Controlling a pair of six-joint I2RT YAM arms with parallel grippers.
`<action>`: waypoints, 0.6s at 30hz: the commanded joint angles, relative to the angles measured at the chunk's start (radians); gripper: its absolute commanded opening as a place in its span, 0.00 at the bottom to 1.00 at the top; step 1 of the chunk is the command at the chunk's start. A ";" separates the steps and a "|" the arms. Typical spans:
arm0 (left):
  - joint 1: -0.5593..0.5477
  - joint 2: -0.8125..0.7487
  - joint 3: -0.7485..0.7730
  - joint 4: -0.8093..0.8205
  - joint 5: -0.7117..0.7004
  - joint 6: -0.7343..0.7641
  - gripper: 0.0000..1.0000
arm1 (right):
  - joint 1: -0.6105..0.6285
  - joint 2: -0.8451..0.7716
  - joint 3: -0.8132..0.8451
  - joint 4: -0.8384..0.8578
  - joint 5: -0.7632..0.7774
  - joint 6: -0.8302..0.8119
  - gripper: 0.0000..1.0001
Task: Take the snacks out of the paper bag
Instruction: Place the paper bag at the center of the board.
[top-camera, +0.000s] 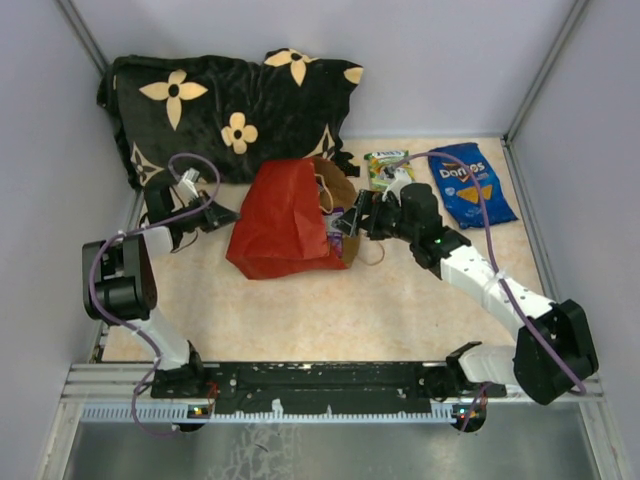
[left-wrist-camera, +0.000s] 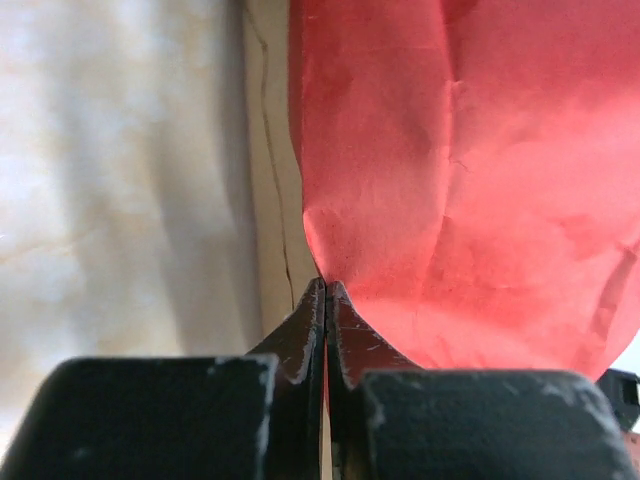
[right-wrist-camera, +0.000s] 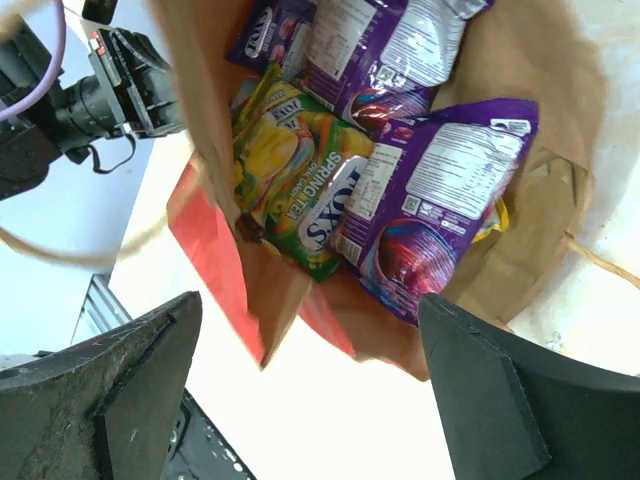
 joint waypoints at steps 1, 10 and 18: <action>0.060 -0.054 0.057 -0.175 -0.167 0.087 0.00 | -0.006 -0.039 0.029 0.002 -0.002 -0.031 0.89; 0.106 -0.154 0.210 -0.472 -0.507 0.228 0.00 | -0.006 -0.057 0.013 -0.015 -0.001 -0.059 0.90; 0.155 -0.289 0.244 -0.644 -0.842 0.263 0.00 | -0.006 -0.059 -0.001 -0.040 -0.022 -0.096 0.92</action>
